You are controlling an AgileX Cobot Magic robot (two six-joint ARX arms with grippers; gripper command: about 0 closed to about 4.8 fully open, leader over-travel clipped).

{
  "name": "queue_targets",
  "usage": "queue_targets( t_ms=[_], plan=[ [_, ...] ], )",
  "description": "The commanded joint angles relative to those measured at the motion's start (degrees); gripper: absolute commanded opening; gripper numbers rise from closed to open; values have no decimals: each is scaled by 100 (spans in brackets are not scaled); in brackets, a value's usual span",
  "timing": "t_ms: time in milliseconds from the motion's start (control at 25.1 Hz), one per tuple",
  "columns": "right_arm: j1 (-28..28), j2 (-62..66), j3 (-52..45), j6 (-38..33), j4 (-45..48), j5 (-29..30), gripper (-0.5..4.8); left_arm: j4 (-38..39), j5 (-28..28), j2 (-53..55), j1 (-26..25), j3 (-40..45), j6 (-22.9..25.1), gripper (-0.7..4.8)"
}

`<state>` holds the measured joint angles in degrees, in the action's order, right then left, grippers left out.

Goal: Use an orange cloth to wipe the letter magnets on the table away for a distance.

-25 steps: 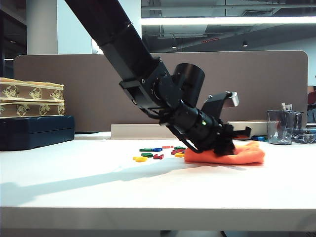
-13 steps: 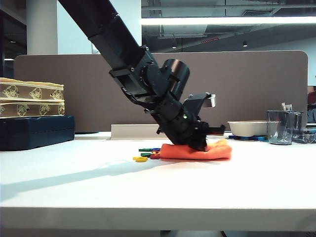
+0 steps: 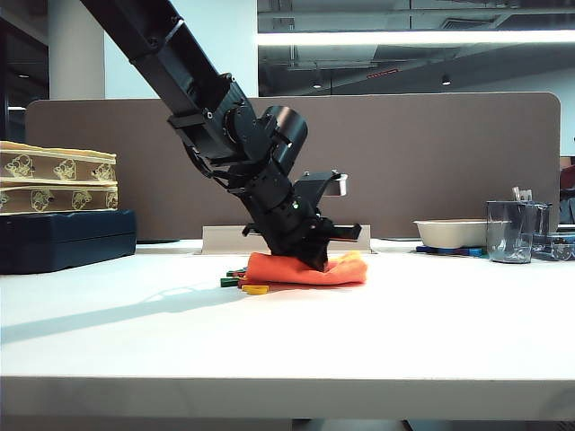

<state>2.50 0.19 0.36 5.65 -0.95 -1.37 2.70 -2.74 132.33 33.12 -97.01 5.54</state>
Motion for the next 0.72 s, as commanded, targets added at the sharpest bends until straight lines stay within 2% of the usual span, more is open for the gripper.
queue_targets(
  t_ms=[40,278,398,716],
  plan=[
    [0,-13,-33,-9,79,4,0,166,76,-68,-79,-4,7,-6],
    [0,-13,-33,-9,79,4,0,575,153,-98,-254,-4,2,-6],
    [0,-13,-33,-9,79,4,0,1154,168,-98,-413,-2,-2,-6],
    [0,-13,-33,-9,79,4,0,1438,205,-103,-570,-4,-20,-6]
  ],
)
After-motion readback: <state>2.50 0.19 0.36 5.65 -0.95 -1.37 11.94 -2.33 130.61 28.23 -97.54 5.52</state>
